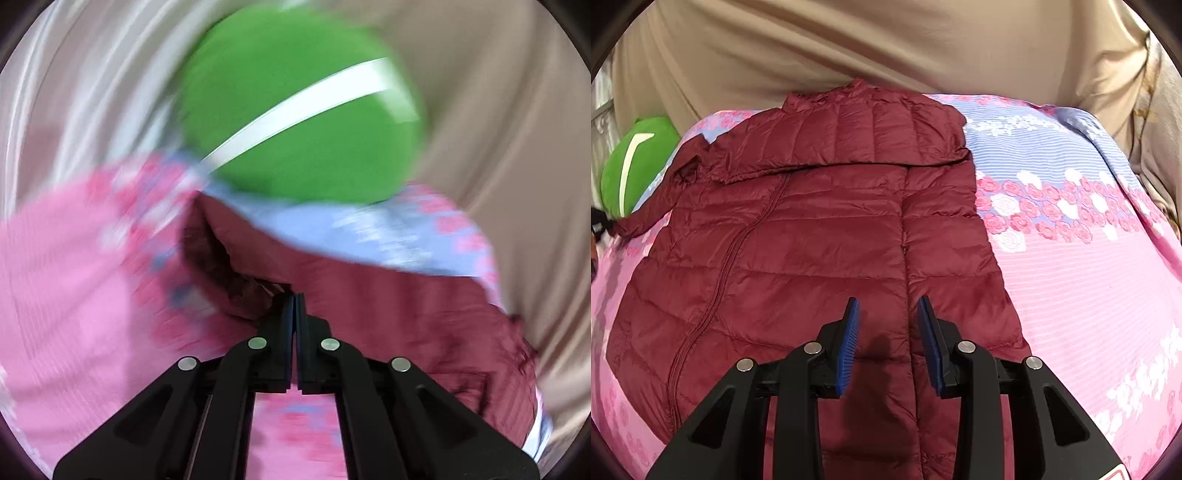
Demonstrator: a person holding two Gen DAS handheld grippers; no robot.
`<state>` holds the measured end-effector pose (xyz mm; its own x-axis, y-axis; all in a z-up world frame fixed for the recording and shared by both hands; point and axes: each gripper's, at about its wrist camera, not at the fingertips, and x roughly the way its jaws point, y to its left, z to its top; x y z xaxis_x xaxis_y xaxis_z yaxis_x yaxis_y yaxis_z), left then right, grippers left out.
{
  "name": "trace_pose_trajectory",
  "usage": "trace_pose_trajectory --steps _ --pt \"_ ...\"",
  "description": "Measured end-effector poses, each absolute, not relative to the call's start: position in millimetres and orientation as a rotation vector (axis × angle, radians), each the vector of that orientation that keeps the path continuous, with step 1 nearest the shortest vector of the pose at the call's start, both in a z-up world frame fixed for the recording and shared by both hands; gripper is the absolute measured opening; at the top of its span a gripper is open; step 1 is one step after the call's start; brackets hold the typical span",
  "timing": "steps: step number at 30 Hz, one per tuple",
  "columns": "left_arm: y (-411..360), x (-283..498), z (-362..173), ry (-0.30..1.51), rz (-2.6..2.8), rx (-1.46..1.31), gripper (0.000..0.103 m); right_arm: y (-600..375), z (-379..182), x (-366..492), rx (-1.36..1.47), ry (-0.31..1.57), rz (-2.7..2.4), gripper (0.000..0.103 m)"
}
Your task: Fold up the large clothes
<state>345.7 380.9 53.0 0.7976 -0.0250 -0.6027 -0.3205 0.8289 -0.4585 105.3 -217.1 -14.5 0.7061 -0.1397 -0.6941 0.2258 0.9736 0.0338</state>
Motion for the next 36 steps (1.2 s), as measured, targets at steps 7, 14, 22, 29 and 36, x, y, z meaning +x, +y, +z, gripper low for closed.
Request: trace_pose_trajectory --steps 7,14,22,29,36 --pt "149 336 208 0.414 -0.218 -0.250 0.000 -211 -12 116 0.147 0.735 -0.162 0.032" --pt "-112 344 175 0.549 -0.523 -0.031 0.001 -223 -17 116 0.168 0.741 -0.160 0.032" --pt "-217 344 34 0.810 -0.585 0.061 0.054 -269 -10 113 0.147 0.753 -0.205 0.045" --pt "-84 322 60 0.703 -0.535 -0.043 0.092 -296 20 156 0.189 0.690 -0.109 0.065" --pt "72 373 38 0.815 -0.271 -0.351 0.090 -304 20 259 0.365 0.740 0.021 0.071"
